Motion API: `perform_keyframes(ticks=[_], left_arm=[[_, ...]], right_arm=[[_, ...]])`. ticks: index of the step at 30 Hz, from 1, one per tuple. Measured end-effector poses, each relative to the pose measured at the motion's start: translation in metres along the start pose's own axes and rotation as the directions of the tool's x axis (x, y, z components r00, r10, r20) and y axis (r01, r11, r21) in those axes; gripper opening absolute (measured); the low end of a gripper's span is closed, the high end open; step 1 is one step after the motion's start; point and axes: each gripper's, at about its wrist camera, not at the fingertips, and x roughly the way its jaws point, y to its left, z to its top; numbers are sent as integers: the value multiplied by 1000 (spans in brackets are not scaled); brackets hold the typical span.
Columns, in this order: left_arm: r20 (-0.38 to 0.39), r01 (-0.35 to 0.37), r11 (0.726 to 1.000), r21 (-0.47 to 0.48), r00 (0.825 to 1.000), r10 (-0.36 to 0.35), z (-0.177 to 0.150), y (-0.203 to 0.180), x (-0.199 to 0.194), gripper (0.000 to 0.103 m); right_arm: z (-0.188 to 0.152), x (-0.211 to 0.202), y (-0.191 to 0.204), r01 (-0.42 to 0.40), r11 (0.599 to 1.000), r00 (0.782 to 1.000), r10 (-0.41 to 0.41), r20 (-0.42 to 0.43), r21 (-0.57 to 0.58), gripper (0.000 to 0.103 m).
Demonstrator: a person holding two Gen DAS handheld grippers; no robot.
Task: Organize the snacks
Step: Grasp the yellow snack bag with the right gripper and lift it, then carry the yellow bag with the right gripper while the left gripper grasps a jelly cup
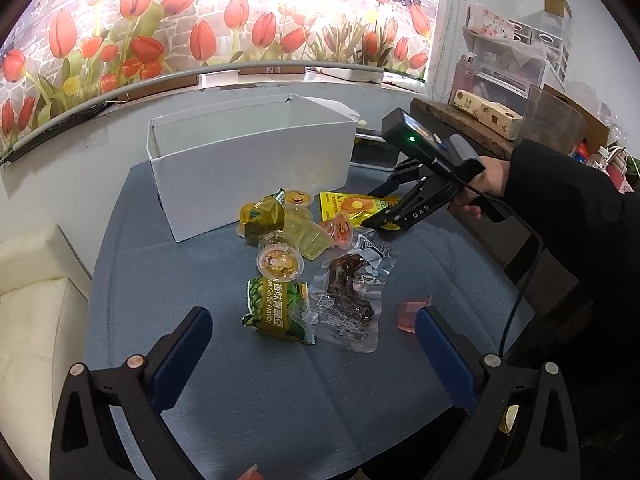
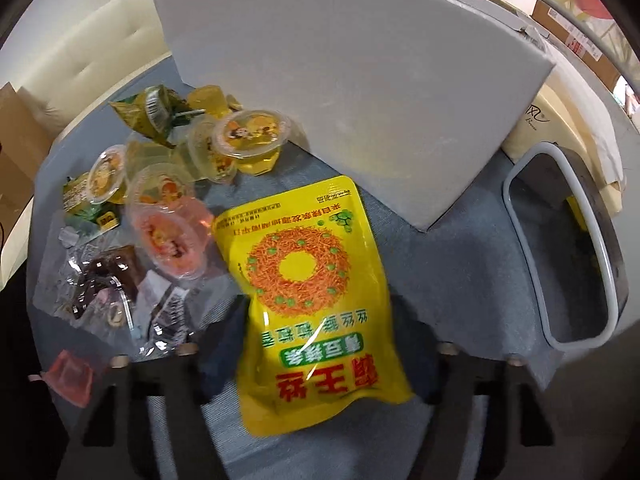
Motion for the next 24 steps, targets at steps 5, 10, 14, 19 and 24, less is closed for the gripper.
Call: perform_keyframes(ticks=[5,10,14,19,24], left_arm=[[1,-1,1000,12,1000,1,0,-3,0,103],[0,-4,1000,15,1000,4,1,-2,2,103],[-1,0,1000,22,1000,0,3,0,7,103],[-18,-22,999,37,1000,23,7,8,24,103],[-45,-3,999,48,999,5,12,14,42,103]], right_arm=[[-12,-8,7,42,999,999,-42,4,28,51],[-34,-26,12,78,995,996,-82,46,69,48],[-51,-49,20,136,982,985,-148,86,134,48],[-68,-90,44,137,947,974,-182,136,292,48],[-88,-136,86,132,913,956,-220,193,386,48]])
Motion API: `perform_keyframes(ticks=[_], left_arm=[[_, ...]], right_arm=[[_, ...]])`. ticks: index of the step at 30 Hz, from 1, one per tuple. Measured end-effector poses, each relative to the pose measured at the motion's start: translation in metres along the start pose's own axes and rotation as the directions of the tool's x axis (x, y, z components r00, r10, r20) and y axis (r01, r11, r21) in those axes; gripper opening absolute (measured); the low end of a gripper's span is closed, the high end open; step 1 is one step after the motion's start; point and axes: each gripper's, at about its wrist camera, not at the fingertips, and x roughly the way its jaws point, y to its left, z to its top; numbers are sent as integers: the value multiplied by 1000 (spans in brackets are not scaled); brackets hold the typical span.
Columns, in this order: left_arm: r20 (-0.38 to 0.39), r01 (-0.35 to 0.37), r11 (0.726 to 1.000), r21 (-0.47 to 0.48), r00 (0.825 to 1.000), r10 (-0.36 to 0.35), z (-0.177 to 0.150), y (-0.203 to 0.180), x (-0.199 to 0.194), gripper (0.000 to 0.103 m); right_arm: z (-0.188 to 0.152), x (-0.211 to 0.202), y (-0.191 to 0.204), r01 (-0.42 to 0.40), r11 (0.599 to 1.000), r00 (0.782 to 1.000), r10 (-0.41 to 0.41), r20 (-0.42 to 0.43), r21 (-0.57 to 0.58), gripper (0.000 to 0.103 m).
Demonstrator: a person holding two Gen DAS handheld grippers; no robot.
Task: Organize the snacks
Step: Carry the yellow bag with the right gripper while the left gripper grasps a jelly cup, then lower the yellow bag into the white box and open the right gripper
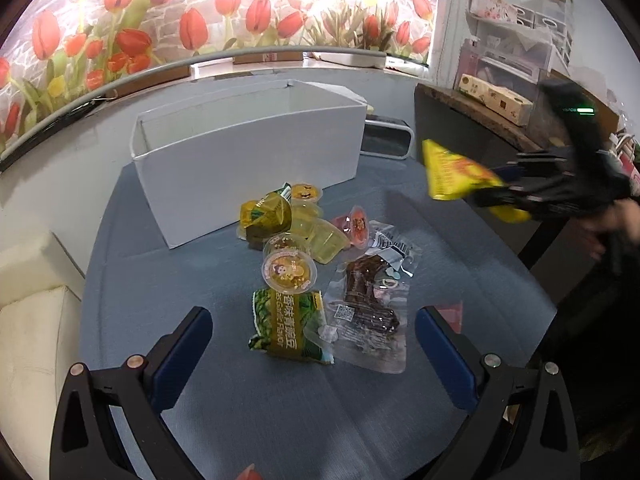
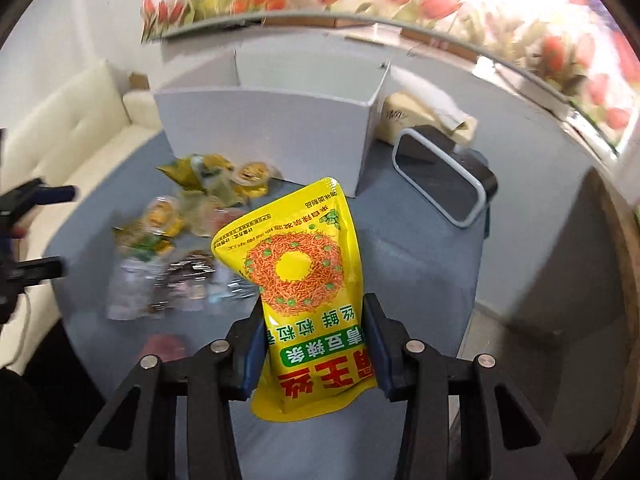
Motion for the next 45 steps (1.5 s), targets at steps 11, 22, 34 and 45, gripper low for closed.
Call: perform_keyframes(ticks=[11,22,34,45], left_arm=[[-84,-27,998,48,996,31,18,-1,56,103],[-176,-44,999,-13,983,41,24,16,110,48],[-88,-12,1000,-26,996,10,21,18,68,47],[163,27,997,-71,987,-15,49,15,-32,46]], right_arm=[[-52,-49,58,-118,975,990,100,104,187,48],[-61,-57,53,-98,965,991,74,108,242,48],[-58,-51,55,-115,963,990,89,113,245,48],[8,-38,69,-133,972,978,97,186,194,48]])
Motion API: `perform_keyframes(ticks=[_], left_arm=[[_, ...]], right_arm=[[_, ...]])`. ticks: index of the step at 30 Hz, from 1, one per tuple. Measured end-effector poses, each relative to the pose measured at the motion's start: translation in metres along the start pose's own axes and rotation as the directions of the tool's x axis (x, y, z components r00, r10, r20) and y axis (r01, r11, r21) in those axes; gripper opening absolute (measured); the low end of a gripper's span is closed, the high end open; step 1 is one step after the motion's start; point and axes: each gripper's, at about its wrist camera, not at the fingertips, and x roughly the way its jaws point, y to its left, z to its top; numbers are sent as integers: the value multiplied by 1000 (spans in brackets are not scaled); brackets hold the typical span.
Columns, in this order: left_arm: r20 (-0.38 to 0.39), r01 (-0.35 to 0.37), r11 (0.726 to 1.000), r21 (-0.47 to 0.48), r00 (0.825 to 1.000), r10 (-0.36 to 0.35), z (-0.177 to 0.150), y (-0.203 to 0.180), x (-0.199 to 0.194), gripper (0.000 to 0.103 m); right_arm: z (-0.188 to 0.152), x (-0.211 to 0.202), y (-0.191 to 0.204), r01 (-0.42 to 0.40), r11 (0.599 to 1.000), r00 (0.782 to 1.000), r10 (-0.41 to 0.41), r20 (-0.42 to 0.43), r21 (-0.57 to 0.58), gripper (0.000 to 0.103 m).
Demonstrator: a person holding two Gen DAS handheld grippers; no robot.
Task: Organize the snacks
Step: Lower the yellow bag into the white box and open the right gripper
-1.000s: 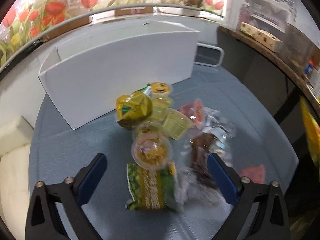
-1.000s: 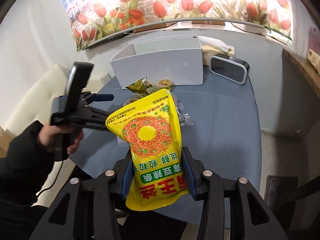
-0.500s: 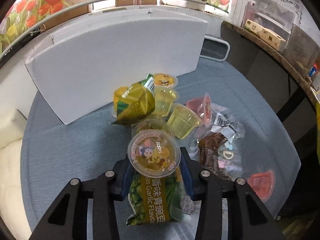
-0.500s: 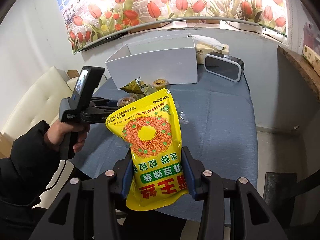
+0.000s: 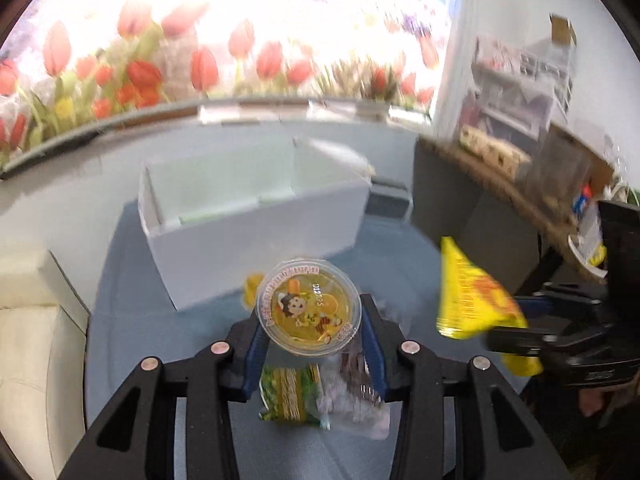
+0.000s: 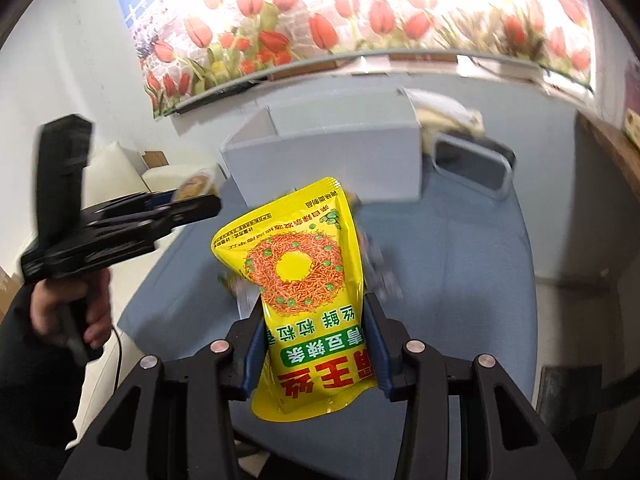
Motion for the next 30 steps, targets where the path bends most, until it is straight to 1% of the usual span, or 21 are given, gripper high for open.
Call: perform_keyframes(ticks=[3,5,6,8,10,12,13,14,16,17,18,20,21,22,23,24,25,26,27,28,30], left_arm=[[60,-50,999,0,997,49,22,9,-8,46],[88,-61,998,-22,994,63,38,19,-8,46],[107,-82,996,-28,991,84,49,24,-5,46],[110,-92,995,-37,989,96,65,34,4,46],[117,-81,993,-83,989,91,86,48,17,46],[122,-94,988,-127,987,109,102,62,33,47],[111,-104,985,-140,987,120,109,68,42,47],[103,-117,983,-144,986,132,113,73,50,47],[83,-142,980,-139,984,155,120,83,68,47],[68,-147,979,-142,985,158,121,89,76,47],[53,-144,978,-151,987,153,121,94,84,47],[9,-115,980,-165,993,118,120,103,98,48],[-6,-118,978,-169,993,119,118,106,103,49],[-17,-134,977,-163,991,133,117,107,108,56],[-24,-146,977,-153,989,144,116,106,111,64],[-26,-154,978,-143,988,152,116,106,114,82],[-12,-154,979,-133,988,154,115,106,114,95],[6,-163,979,-120,986,165,114,104,113,99],[21,-180,977,-111,983,184,114,103,111,103],[29,-182,978,-106,982,186,113,102,110,103],[21,-167,980,-107,985,171,112,102,110,103]], right_arm=[[38,12,2,25,999,998,-24,55,-22,48],[67,23,-3,26,1000,995,-25,95,-14,48],[84,31,-7,24,1000,994,-24,104,5,48],[115,46,-14,31,999,991,-32,129,15,48],[143,65,-18,73,997,988,-73,138,11,48],[165,85,-24,79,997,987,-81,141,23,49],[173,93,-28,75,996,987,-82,140,56,49],[181,104,-33,95,991,986,-107,129,99,50],[191,123,-36,136,983,984,-148,101,121,51],[194,131,-39,141,982,984,-153,91,127,51],[196,139,-43,142,980,985,-154,79,138,51],[197,155,-51,157,976,985,-166,48,154,54],[196,161,-55,162,974,985,-169,33,160,60],[195,166,-57,167,973,985,-172,21,157,70],[193,172,-59,188,972,981,-192,11,142,75],[192,172,-60,211,968,977,-215,12,135,85],[190,172,-61,230,964,972,-236,25,132,95],[189,171,-64,241,961,968,-248,39,134,97],[187,170,-67,243,959,967,-252,46,144,102],[186,169,-70,236,959,968,-247,54,155,103],[184,166,-73,231,958,968,-243,55,171,103]])
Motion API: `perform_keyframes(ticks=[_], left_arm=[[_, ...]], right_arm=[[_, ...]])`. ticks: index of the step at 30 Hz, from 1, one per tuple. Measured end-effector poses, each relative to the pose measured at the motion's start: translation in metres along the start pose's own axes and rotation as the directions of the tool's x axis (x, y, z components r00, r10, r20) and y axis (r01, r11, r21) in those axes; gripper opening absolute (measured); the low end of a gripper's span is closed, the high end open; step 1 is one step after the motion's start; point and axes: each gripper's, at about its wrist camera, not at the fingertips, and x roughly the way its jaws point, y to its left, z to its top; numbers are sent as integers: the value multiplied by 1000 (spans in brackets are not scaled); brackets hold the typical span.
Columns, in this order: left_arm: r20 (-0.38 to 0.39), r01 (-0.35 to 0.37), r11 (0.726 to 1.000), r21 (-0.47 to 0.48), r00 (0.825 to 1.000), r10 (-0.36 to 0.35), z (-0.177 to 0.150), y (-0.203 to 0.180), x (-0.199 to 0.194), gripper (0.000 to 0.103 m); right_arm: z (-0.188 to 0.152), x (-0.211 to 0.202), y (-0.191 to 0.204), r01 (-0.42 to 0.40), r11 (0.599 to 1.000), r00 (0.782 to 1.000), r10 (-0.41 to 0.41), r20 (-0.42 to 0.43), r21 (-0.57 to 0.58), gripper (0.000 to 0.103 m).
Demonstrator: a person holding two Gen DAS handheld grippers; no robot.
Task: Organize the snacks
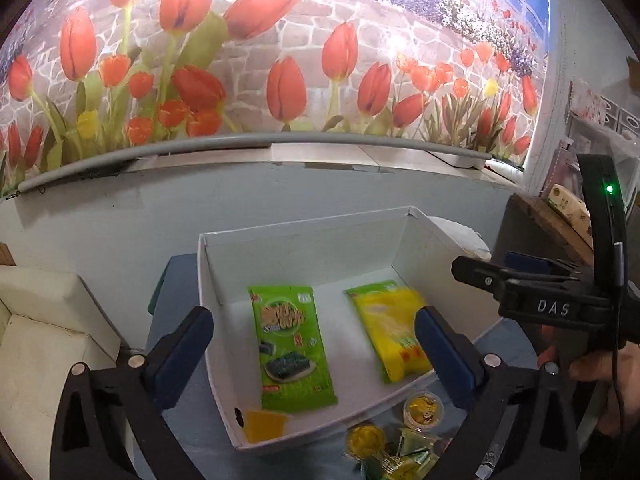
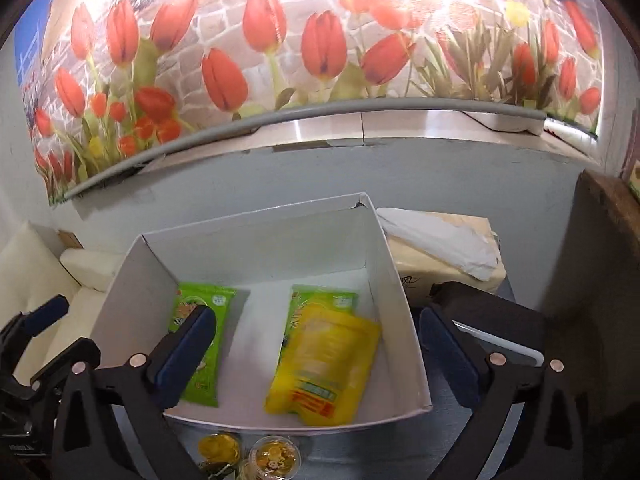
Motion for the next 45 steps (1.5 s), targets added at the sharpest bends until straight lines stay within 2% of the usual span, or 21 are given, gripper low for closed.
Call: perform_keyframes(ticks=[3,8,13,18,23,26,30,32,34,39,45], left_arm=[[-33,12,1000,-19,999,-13,-1,2,2,103],[-46,1,1000,-14,999,-1,-6,-1,-8,103],[-31,22,1000,13,999,-22,-17,-9,-32,103],[-9,11,999,53,1000,-11,-47,-21,-66,103],[-17,54,996,72,998,-53,-89,-35,-101,103],[-20,68,995,75,998,-67,-113,-42,-118,103],[-73,111,992,53,992,-107,-141,-45,-128,103],[-83,134,991,24,988,-131,-151,-44,-133,103],[-77,140,990,-8,987,-141,-158,-41,-138,103],[-113,123,992,-32,986,-126,-165,-33,-133,103],[-123,112,994,-18,986,-114,-166,-33,-131,103]], right_arm=[[-2,-7,0,-15,1000,1000,15,20,10,103],[-9,-23,4,-43,999,999,43,33,9,103],[-31,-57,9,-97,995,994,98,49,-11,103],[-68,-89,8,-83,995,996,84,25,-47,103],[-116,-112,1,-103,994,995,103,-16,-35,103],[-144,-117,6,-106,991,994,103,-41,-78,103],[-173,-111,13,-112,978,992,100,-79,-177,103],[-182,-104,16,-163,960,985,144,-99,-228,103],[-187,-94,19,-140,950,988,115,-105,-280,103],[-181,-69,17,-153,947,984,121,-127,-282,103],[-170,-40,21,-164,935,978,113,-174,-315,103]])
